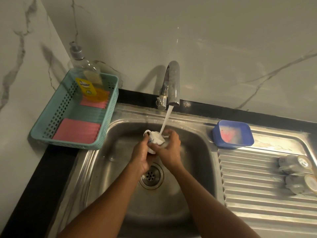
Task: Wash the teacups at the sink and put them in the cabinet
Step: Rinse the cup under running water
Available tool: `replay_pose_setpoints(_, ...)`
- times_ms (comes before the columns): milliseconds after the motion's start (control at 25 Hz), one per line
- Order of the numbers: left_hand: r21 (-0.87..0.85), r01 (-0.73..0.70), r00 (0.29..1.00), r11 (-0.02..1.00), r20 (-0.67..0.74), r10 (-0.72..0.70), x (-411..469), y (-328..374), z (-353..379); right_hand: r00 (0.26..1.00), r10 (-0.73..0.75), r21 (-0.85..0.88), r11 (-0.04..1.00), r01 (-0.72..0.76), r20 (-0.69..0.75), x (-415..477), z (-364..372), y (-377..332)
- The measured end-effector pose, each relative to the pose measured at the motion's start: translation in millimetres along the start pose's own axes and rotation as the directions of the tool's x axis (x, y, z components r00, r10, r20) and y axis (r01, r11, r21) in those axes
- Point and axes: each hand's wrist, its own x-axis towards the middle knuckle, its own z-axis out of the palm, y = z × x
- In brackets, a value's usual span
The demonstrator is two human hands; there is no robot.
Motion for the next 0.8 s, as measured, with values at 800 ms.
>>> replay_pose_setpoints(800, 0.421, -0.076, 0.985, 0.904, -0.107, 0.133, 14, 13, 21, 0.937, 0.179, -0.129, 0.981, -0.146, 0.300, -3, -23, -2)
